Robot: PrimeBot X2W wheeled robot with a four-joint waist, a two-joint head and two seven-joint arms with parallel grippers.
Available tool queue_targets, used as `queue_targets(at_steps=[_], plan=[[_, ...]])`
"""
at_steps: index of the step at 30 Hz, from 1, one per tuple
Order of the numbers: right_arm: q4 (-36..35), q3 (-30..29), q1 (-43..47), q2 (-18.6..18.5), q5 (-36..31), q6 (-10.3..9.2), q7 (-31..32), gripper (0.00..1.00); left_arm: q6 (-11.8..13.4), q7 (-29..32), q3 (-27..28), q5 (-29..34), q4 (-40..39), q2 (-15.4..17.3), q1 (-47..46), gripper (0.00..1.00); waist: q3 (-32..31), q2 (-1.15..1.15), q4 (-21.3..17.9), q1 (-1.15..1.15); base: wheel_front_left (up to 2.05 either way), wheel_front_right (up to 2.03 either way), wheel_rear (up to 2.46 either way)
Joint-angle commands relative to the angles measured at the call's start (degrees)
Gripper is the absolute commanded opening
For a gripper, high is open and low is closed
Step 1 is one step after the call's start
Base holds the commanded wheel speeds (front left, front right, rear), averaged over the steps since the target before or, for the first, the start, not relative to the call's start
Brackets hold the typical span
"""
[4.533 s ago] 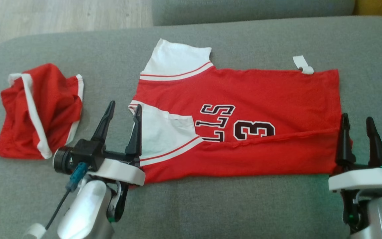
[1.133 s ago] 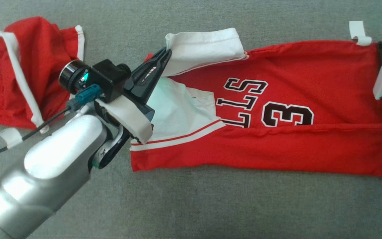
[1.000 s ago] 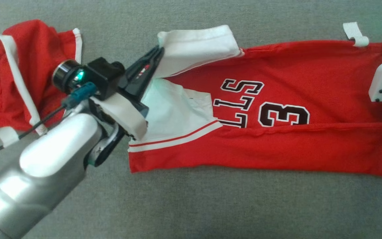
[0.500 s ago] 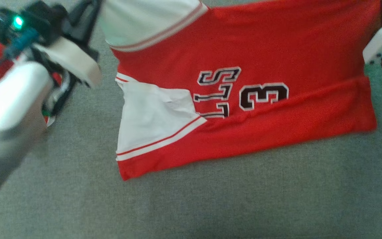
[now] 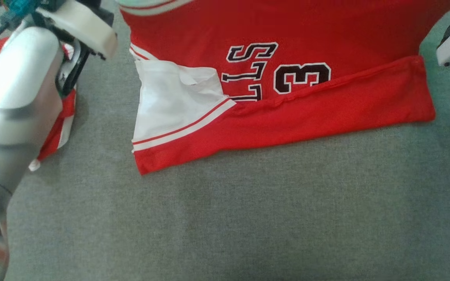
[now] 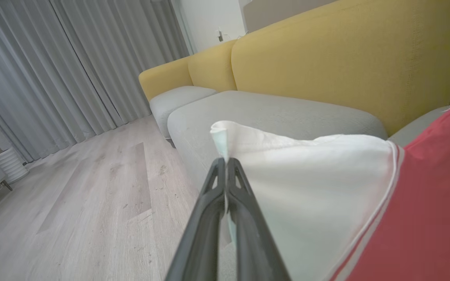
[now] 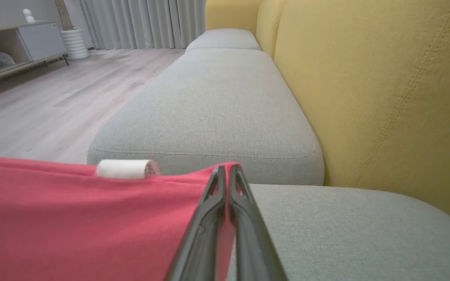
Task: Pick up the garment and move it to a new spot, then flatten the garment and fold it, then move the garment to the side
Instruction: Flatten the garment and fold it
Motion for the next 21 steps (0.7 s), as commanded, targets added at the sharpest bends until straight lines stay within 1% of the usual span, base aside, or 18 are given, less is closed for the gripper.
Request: queue_targets(at_steps=[1, 4, 8, 14, 17, 21], plan=[[-1.5, 1.1, 0.2, -1.0, 0.9, -0.04, -0.3, 0.0, -0.2, -0.5, 2.0, 0.5, -0.2, 2.3, -1.7, 0.0, -0.8, 0.0, 0.4, 0.0, 0.0, 0.0, 0.0], [-1.3, 3.2, 2.3, -2.1, 2.7, -0.04, -0.1, 0.0, -0.5, -0.7, 2.1, 1.0, 0.0, 2.4, 0.6, 0.0, -2.4, 0.0, 0.9, 0.0, 0.0, 0.0, 0.0], [-1.4, 6.1, 5.4, -3.5, 5.8, -0.04, 0.5, 0.0, -1.4, -0.7, 2.4, 1.1, -1.7, 2.7, 5.1, 0.0, -4.8, 0.0, 1.7, 0.0, 0.0, 0.0, 0.0], [-3.2, 11.4, 11.4, -6.6, 11.1, -0.04, 3.1, 0.0, -2.9, -0.3, 0.0, 0.5, -5.4, 4.1, 12.9, 0.0, -8.6, 0.0, 2.5, 0.0, 0.0, 0.0, 0.0], [-4.4, 13.8, 13.9, -8.5, 13.6, -0.04, 4.8, 0.0, -3.4, 1.9, -2.0, 0.1, -8.4, 5.5, 16.4, 0.0, -10.0, 0.0, 2.6, 0.0, 0.0, 0.0, 0.0], [-5.9, 17.5, 17.1, -11.0, 15.8, -0.04, 7.1, 0.0, -4.0, 7.7, -5.2, -1.1, -13.2, 8.0, 20.4, 0.0, -11.3, 0.0, 3.1, 0.0, 0.0, 0.0, 0.0]])
